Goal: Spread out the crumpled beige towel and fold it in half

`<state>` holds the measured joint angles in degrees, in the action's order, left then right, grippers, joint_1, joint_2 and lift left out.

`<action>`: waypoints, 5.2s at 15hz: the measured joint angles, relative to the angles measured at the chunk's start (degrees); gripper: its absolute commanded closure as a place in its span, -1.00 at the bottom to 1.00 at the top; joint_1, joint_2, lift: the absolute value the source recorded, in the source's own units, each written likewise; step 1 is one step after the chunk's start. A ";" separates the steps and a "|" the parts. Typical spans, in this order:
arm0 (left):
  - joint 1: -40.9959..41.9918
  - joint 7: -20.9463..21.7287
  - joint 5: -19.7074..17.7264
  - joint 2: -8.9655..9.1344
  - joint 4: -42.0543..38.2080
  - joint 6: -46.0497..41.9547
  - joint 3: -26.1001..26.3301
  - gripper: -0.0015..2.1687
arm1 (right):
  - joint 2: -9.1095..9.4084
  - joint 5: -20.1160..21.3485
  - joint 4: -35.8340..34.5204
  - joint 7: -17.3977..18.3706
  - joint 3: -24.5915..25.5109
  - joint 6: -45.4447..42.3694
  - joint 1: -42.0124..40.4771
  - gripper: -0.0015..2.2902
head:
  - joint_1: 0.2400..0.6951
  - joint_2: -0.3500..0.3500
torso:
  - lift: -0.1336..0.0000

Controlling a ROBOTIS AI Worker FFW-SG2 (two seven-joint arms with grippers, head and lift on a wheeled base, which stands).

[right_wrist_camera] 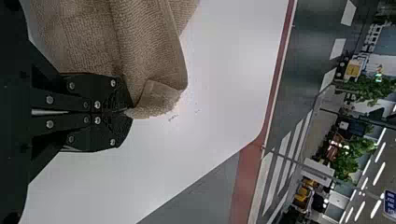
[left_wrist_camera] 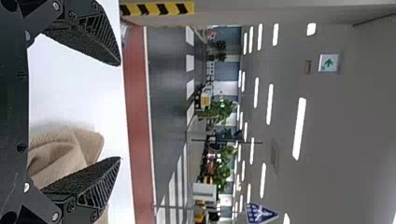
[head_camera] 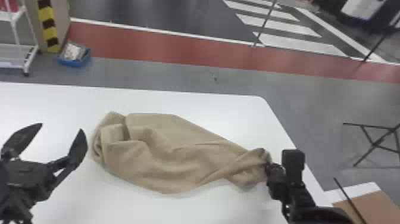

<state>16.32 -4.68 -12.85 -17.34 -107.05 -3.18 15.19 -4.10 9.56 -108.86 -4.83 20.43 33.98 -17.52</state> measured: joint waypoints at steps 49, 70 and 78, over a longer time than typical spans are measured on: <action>-15.82 4.68 8.06 5.51 -7.09 49.19 9.28 -0.93 | 1.10 -13.73 -10.50 6.07 4.40 -7.83 -4.13 0.39 | 1.00 -1.00 | -0.86; -7.37 3.71 0.94 1.97 -12.00 41.90 -4.03 -0.84 | -5.33 -14.00 7.21 6.08 12.38 -5.36 6.38 0.39 | 1.00 -1.00 | -0.86; -6.76 3.18 -9.55 2.94 -9.39 46.02 -1.14 -0.74 | -4.12 -12.99 4.69 6.15 10.32 -5.54 4.88 0.39 | 1.00 -1.00 | -0.86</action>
<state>9.56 -1.50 -22.39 -14.40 -116.44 42.84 14.05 -8.22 -3.44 -104.17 1.32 30.75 28.44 -12.64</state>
